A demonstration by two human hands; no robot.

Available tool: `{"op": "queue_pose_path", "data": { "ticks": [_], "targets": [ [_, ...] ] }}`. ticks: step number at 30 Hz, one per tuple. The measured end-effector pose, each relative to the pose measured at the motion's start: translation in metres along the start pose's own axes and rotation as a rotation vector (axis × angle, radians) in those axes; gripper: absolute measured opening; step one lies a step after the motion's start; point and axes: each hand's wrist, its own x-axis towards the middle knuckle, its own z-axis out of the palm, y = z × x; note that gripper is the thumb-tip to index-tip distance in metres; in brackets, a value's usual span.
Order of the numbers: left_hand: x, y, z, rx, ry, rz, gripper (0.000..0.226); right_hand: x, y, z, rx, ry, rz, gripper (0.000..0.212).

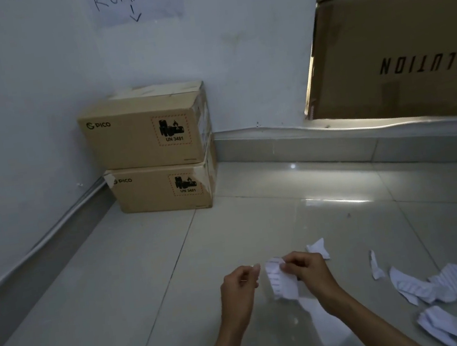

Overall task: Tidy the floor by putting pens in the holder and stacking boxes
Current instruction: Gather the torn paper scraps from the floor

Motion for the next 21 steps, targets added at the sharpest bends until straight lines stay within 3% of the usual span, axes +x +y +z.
{"op": "queue_pose_path", "data": {
  "ticks": [4, 7, 13, 16, 21],
  "targets": [
    [-0.005, 0.007, 0.014, -0.008, -0.079, 0.082, 0.027, -0.005, 0.0, -0.005, 0.04, -0.072, 0.027, 0.014],
    [-0.004, 0.008, 0.022, 0.006, -0.045, 0.093, 0.04, -0.002, 0.003, -0.013, -0.002, -0.075, 0.012, 0.016],
    [0.005, -0.005, 0.02, -0.067, 0.042, 0.019, 0.037, 0.034, 0.028, -0.051, -0.303, 0.235, -0.056, 0.007],
    [0.01, -0.013, 0.017, -0.092, 0.085, -0.033, 0.031, 0.057, 0.05, -0.069, -0.48, 0.254, 0.023, 0.029],
    [0.012, -0.017, 0.013, -0.153, 0.131, -0.107, 0.025, 0.067, 0.065, -0.076, -0.713, 0.093, 0.108, 0.065]
  ]
}}
